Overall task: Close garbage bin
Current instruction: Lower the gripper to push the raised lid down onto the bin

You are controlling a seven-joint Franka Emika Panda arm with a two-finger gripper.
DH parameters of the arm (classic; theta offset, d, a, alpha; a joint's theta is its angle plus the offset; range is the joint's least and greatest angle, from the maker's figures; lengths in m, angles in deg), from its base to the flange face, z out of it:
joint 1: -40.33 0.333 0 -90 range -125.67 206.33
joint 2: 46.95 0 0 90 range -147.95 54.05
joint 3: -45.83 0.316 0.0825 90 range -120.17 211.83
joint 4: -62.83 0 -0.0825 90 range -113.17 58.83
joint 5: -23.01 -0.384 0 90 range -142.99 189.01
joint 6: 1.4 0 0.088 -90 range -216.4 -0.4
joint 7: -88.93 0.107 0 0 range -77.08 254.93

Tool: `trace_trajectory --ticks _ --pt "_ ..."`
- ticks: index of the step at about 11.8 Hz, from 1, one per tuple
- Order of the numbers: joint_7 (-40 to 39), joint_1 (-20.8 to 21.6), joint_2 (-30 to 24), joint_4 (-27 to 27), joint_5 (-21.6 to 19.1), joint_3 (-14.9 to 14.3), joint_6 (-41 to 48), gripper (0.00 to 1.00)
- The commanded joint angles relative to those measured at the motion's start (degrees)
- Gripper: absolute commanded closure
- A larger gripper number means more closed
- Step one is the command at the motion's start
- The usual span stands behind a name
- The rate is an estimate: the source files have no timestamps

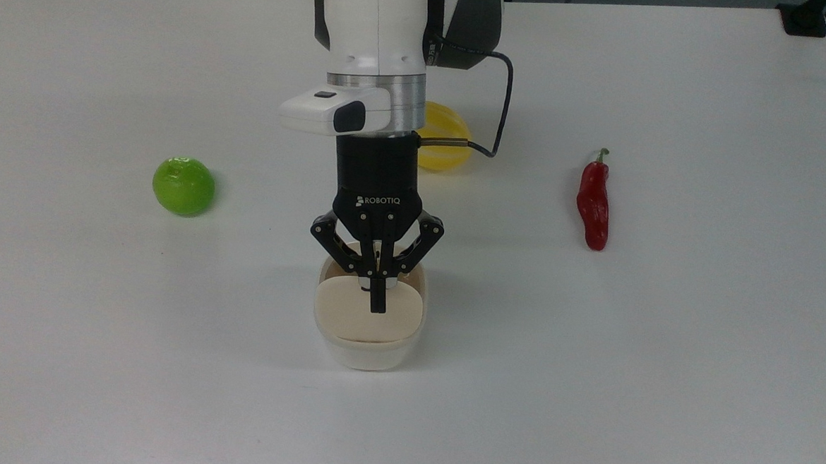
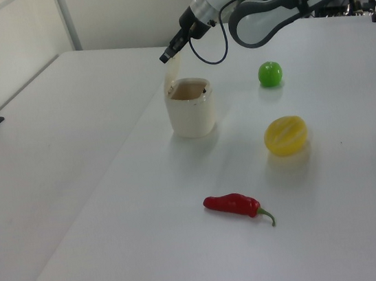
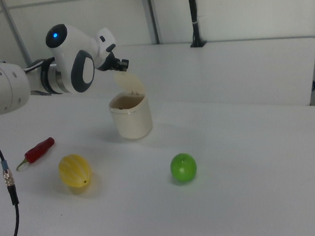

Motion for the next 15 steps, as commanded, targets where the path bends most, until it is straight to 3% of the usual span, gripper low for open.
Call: trace_trajectory --ticks 1,9,15 --pt "0.1 0.5 -1.7 0.2 0.3 -0.5 8.4 1.0" --pt "-0.1 0.5 -3.0 0.1 1.3 -0.5 25.5 1.0" --pt "0.3 0.5 -3.0 0.1 1.3 -0.4 29.3 1.0"
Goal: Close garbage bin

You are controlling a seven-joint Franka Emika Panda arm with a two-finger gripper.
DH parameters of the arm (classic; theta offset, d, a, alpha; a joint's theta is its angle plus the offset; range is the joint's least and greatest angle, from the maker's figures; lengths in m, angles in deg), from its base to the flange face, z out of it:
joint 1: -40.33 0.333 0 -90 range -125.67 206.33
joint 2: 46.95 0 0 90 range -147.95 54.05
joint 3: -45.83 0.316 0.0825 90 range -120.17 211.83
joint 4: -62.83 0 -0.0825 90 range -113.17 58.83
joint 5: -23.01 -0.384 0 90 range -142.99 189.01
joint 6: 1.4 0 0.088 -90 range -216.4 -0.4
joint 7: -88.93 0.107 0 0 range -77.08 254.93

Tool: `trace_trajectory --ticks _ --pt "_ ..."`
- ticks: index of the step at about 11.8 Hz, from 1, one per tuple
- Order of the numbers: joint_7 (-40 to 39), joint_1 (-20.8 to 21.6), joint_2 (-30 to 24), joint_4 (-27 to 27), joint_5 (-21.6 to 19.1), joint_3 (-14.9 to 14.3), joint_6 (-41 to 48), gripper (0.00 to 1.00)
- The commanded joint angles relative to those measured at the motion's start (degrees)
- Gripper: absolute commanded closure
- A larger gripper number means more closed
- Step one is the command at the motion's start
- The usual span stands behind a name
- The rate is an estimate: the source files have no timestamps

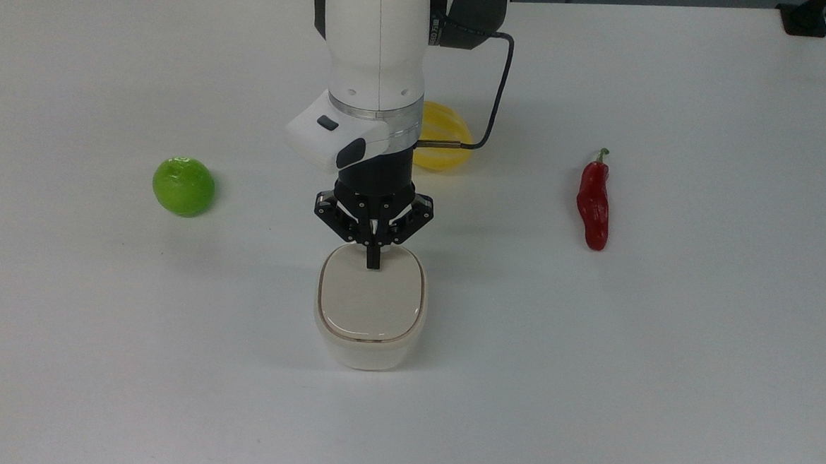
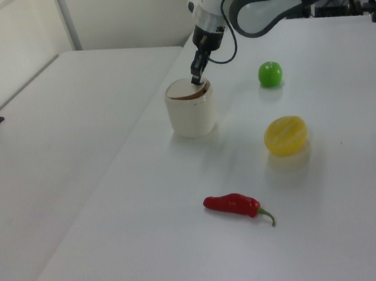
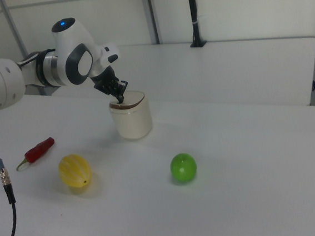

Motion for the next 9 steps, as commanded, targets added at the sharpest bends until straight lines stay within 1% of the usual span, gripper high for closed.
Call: trace_trajectory --ticks 1,5,9 --pt "0.3 0.5 -1.2 -1.2 0.9 -0.4 2.3 1.0" --pt "0.4 0.5 -1.0 -1.5 0.8 -0.4 2.4 1.0" --pt "0.2 0.5 -0.4 -2.9 0.6 -0.4 1.8 1.0"
